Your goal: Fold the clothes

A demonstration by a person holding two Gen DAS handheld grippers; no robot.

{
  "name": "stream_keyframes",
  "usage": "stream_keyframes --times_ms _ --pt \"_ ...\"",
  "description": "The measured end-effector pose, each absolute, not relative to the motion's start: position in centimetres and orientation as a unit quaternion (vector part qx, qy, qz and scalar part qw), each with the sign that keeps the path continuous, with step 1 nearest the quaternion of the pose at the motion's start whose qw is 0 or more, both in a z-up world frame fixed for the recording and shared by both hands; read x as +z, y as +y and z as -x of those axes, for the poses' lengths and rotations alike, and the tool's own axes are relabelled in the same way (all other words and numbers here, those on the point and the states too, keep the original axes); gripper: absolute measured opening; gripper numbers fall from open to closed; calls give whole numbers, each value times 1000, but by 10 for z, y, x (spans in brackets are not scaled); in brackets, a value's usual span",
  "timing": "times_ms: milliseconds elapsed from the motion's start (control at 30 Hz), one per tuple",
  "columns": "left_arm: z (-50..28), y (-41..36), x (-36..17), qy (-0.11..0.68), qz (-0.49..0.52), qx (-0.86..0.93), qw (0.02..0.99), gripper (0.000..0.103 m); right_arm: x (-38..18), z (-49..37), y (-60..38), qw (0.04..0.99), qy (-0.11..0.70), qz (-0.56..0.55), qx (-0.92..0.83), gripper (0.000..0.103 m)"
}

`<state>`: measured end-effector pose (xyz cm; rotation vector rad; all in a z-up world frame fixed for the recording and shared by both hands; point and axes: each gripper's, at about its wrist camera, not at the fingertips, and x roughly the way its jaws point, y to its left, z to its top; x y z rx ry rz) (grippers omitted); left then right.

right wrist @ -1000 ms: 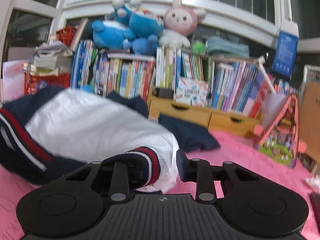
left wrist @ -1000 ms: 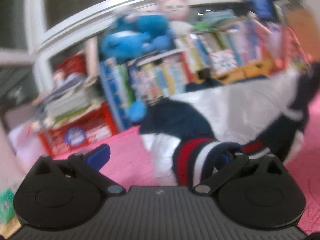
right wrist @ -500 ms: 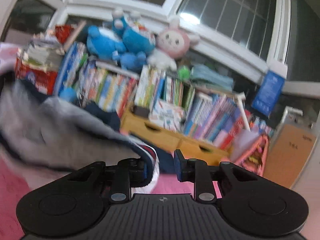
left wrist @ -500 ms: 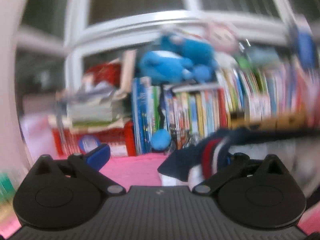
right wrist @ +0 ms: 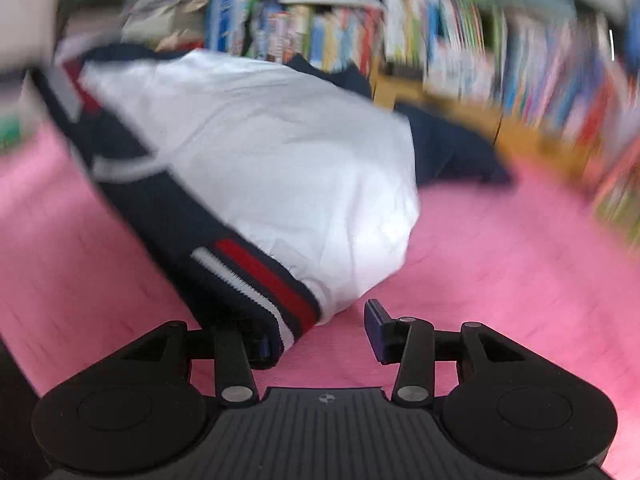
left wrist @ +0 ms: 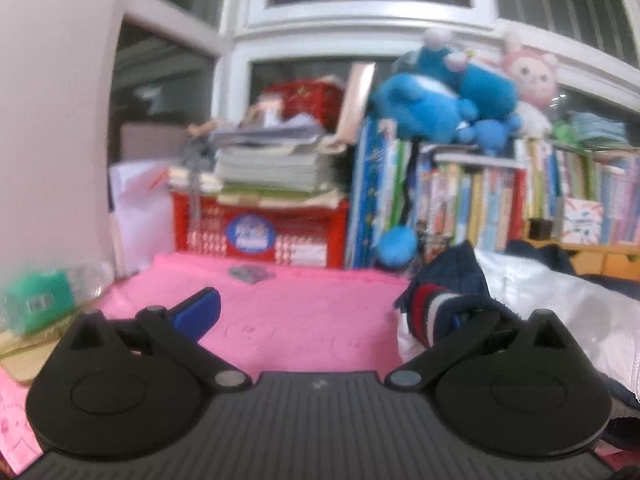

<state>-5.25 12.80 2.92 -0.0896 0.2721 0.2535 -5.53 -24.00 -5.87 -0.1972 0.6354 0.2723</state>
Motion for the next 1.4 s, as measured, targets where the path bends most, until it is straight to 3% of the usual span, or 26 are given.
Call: stream_keyframes --times_ms 67,200,233,300,500,633,833,1000,1400 --pt "51 122 32 142 41 91 985 103 -38 44 -236 950 257 153 83 35" --pt "67 92 32 128 -3 15 992 103 13 70 -217 913 -75 382 -121 37" --pt "72 87 29 132 -10 1 991 103 20 77 -218 898 -112 401 -140 37" --pt "77 84 19 150 -18 -14 988 103 23 87 -228 892 -98 423 -127 38" --pt "86 81 -20 229 -62 -38 971 103 -35 110 -256 899 102 425 -4 42" --pt "92 82 -31 256 -78 -40 963 103 -59 120 -258 911 184 364 61 42" --pt "103 89 -34 279 -90 -48 955 103 -51 117 -274 925 269 211 164 42" --pt "112 88 -29 277 -105 -74 952 103 -47 112 -272 924 277 174 198 49" --pt "129 36 -17 213 -233 -131 940 103 -44 110 -266 948 247 122 160 46"
